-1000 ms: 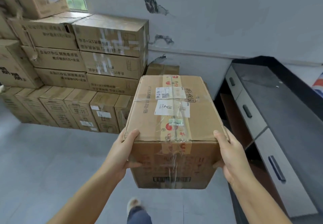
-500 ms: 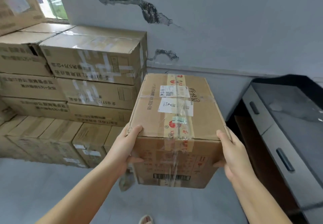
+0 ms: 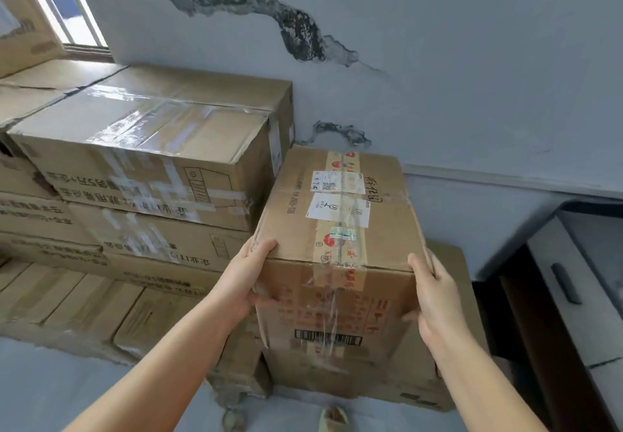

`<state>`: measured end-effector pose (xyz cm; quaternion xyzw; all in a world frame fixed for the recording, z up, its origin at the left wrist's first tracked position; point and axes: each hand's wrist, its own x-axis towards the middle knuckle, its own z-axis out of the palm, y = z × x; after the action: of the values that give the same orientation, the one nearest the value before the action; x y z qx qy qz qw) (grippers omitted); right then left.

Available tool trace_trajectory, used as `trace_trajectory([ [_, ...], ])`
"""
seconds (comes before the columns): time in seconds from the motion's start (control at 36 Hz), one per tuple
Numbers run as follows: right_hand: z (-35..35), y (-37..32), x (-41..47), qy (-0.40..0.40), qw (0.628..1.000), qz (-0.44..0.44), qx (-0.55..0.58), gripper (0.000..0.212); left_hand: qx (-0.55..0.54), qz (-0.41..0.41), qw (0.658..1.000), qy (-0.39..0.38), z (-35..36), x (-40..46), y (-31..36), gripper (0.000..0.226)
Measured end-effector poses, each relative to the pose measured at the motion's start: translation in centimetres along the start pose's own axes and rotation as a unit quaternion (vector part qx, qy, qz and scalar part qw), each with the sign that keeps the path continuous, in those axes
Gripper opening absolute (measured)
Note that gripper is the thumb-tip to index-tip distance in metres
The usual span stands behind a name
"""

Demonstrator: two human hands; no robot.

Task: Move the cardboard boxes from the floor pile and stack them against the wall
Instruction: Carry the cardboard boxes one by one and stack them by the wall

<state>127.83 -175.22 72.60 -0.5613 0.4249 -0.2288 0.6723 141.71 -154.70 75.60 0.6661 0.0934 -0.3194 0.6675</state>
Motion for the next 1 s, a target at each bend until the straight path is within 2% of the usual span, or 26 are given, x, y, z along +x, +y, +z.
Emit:
trace_trajectory([
  [0.11,1.7,1.6,3.9,-0.017,0.999,0.041,-0.030,0.048,-0.003,-0.018,1.000,0.020,1.1,4.7,-0.3,0.030],
  [0.28,1.1,3.8,3.9,-0.059,0.995,0.044,-0.074,0.054,-0.029,-0.043,0.997,0.054,1.0,7.3,-3.7,0.042],
  [0.33,0.5,4.5,4.1,-0.080,0.989,0.071,-0.100,0.058,-0.037,-0.061,0.994,0.078,0.5,7.3,-4.6,0.064],
  [0.39,0.2,5.0,4.4,-0.091,0.982,0.123,-0.110,0.066,-0.042,-0.123,0.987,0.099,0.1,7.2,-5.5,0.088],
  [0.42,0.0,5.3,4.6,-0.098,0.978,0.152,-0.106,0.072,-0.054,-0.162,0.981,0.095,-0.1,7.0,-6.0,0.092],
  [0.5,-0.2,5.6,4.8,-0.115,0.967,0.192,-0.121,0.107,-0.151,-0.241,0.958,0.034,-0.1,6.6,-6.2,0.066],
  [0.53,-0.3,5.6,4.9,-0.113,0.967,0.195,-0.122,0.107,-0.173,-0.244,0.954,0.025,0.0,6.5,-6.0,0.057],
  [0.58,0.0,5.5,5.3,-0.108,0.971,0.191,-0.100,0.087,-0.193,-0.235,0.952,0.028,0.3,6.8,-5.4,0.044],
  [0.67,1.0,5.0,6.1,-0.110,0.973,0.189,-0.078,0.070,-0.203,-0.221,0.953,0.045,0.5,8.0,-4.3,0.045],
  [0.78,3.0,4.2,8.0,-0.107,0.976,0.175,-0.076,0.066,-0.228,-0.216,0.947,0.063,0.8,10.8,-2.2,0.052],
  [0.86,4.2,3.5,10.6,-0.107,0.979,0.152,-0.080,0.068,-0.250,-0.202,0.945,0.055,2.0,12.6,-0.4,0.041],
  [1.0,5.5,1.3,14.9,-0.117,0.983,0.123,-0.077,0.064,-0.218,-0.181,0.958,0.054,4.0,15.4,3.4,0.049],
])
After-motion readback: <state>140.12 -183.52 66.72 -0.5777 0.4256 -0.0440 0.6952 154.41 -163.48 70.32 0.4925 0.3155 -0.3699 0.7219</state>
